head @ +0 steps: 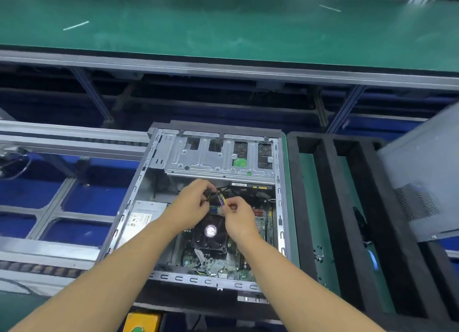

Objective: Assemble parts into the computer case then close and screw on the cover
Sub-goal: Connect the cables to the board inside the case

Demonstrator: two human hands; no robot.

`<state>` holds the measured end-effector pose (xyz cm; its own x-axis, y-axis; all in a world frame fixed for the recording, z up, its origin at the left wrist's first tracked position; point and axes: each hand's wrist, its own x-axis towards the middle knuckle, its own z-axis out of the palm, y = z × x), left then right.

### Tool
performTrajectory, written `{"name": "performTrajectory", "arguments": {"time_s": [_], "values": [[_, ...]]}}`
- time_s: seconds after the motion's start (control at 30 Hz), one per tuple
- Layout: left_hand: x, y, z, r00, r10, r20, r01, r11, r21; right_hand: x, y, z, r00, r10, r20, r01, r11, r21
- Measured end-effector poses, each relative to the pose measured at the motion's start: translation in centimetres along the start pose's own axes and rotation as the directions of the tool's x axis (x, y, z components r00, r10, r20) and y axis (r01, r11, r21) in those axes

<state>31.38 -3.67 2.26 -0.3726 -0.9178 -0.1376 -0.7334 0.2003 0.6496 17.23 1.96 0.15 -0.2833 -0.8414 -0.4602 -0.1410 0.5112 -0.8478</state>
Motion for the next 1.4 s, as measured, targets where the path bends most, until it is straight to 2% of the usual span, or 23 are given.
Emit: {"name": "performTrajectory", "arguments": {"time_s": [0.07,0.13,0.23,0.33,0.4,0.53,0.7,0.83,0.9,1.0,1.07,1.13,1.4], "values": [[0.2,0.1,-0.1,0.997,-0.030,-0.076,0.030,1.000,-0.010,0.2,0.0,-0.1,0.999,-0.027,-0.043,0.025,0.999,-0.044],[0.2,0.1,-0.1,0.989,-0.039,-0.142,0.032,0.998,-0.055,0.6,0.4,-0.2,0.993,-0.073,-0.093,0.055,0.982,-0.179],[-0.1,0.3,0.2,0.994,-0.043,-0.099,0.019,0.974,-0.227,1.2,0.6,-0.4,0.979,-0.126,-0.161,0.061,0.931,-0.361],[-0.2,0.1,0.8,0.999,-0.047,0.013,0.049,0.948,-0.314,1.9,0.3,-0.5,0.972,-0.130,-0.198,0.051,0.931,-0.362],[-0.1,-0.2,1.2,0.997,-0.061,0.052,0.073,0.958,-0.276,2.4,0.2,-0.4,0.972,-0.115,-0.206,0.028,0.923,-0.384],[0.1,-0.1,1.3,0.996,-0.082,0.039,0.088,0.972,-0.216,3.3,0.2,-0.3,0.972,-0.103,-0.213,0.013,0.922,-0.387],[0.6,0.0,1.6,0.984,-0.106,0.141,0.126,0.982,-0.140,3.9,0.0,-0.3,0.969,-0.100,-0.226,0.002,0.918,-0.396],[1.4,-0.4,1.8,0.965,-0.200,0.168,0.247,0.912,-0.329,4.5,0.2,-0.2,0.970,-0.061,-0.235,-0.040,0.914,-0.404],[1.7,-0.4,1.8,0.967,-0.171,0.189,0.215,0.944,-0.248,4.9,0.4,-0.3,0.970,-0.046,-0.238,-0.060,0.906,-0.419],[2.4,0.0,1.5,0.973,-0.145,0.177,0.149,0.989,-0.004,5.5,0.7,-0.2,0.969,-0.049,-0.242,-0.070,0.885,-0.460],[3.4,0.3,1.4,0.980,-0.138,0.145,0.112,0.979,0.171,5.7,0.9,-0.1,0.966,-0.051,-0.254,-0.084,0.865,-0.494],[4.3,0.3,1.5,0.970,-0.136,0.200,0.073,0.953,0.294,5.8,1.1,0.1,0.969,-0.082,-0.231,-0.064,0.824,-0.563],[5.6,-0.6,2.9,0.924,-0.071,0.377,-0.065,0.939,0.337,5.7,0.9,0.3,0.974,-0.196,-0.113,0.039,0.637,-0.770]]}}
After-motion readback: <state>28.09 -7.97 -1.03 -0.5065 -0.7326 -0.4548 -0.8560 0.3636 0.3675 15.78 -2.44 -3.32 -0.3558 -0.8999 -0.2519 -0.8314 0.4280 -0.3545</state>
